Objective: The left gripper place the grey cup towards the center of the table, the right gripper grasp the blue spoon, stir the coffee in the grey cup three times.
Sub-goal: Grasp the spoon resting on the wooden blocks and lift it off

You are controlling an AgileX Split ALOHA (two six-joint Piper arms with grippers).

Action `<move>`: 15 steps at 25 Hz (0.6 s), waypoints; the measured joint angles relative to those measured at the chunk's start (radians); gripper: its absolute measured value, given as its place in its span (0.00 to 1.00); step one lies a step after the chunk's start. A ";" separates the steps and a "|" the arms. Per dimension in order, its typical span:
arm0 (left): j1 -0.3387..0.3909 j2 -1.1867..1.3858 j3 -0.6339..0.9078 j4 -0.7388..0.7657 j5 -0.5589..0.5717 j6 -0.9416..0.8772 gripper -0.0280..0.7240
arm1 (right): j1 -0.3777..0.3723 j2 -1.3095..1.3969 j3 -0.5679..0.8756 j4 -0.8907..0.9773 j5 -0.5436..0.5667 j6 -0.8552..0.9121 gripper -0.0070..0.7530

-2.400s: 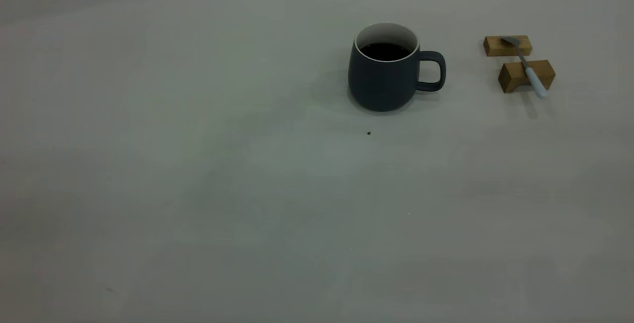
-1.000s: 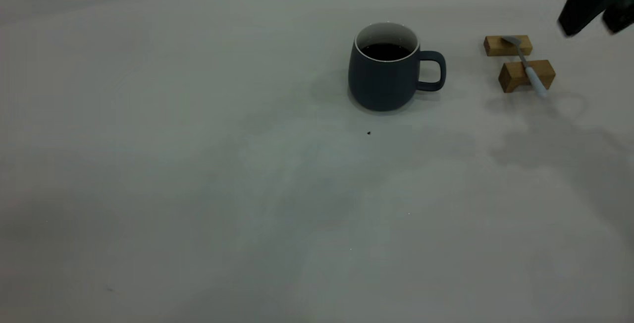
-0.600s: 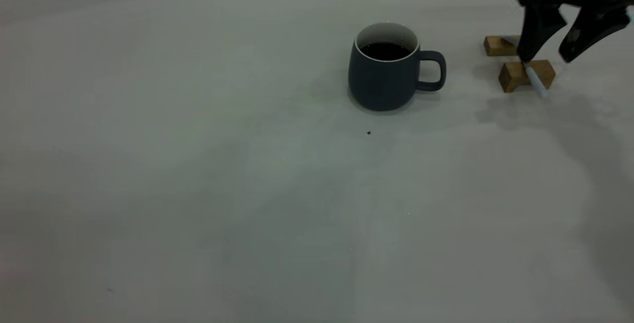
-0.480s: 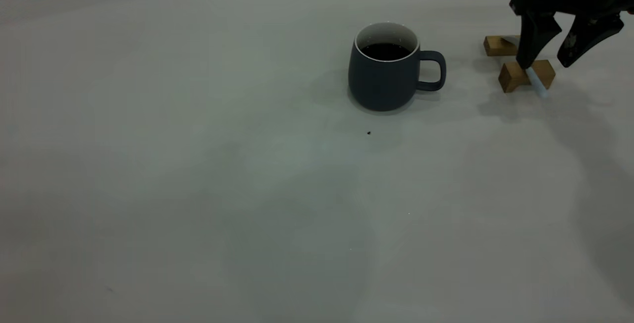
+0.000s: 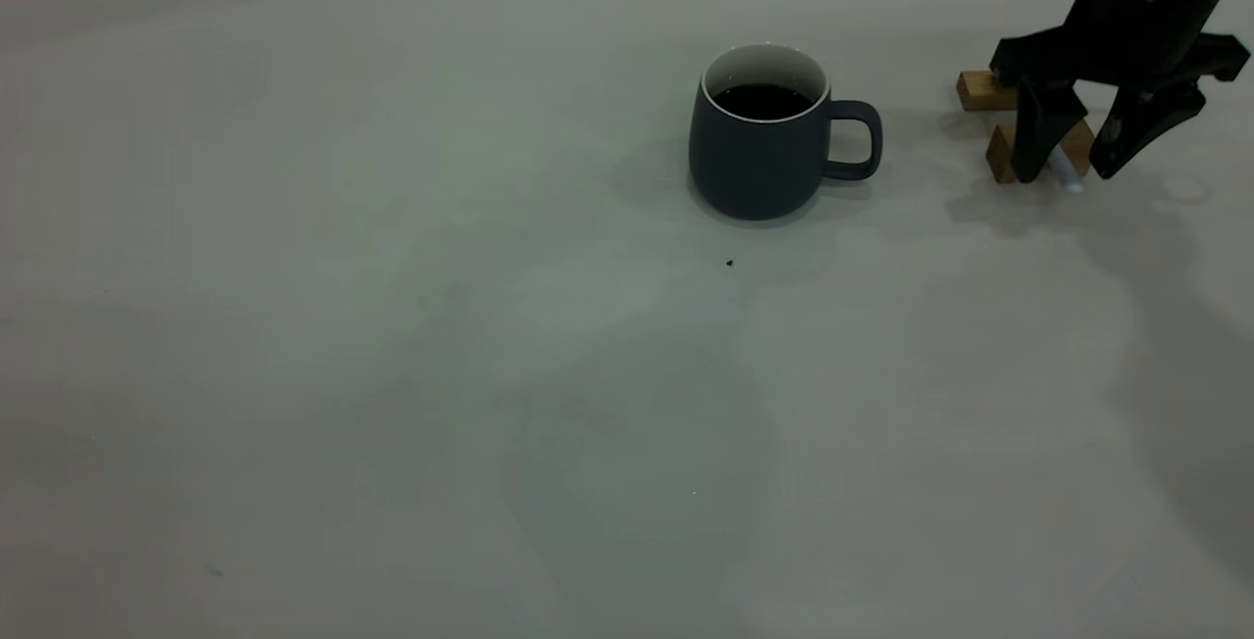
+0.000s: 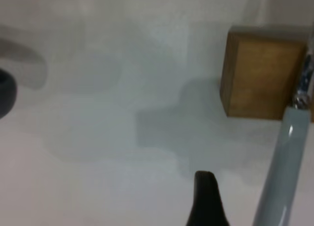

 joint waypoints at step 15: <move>0.000 0.000 0.000 0.000 0.000 0.000 0.82 | 0.000 0.048 0.000 0.003 -0.079 0.000 0.40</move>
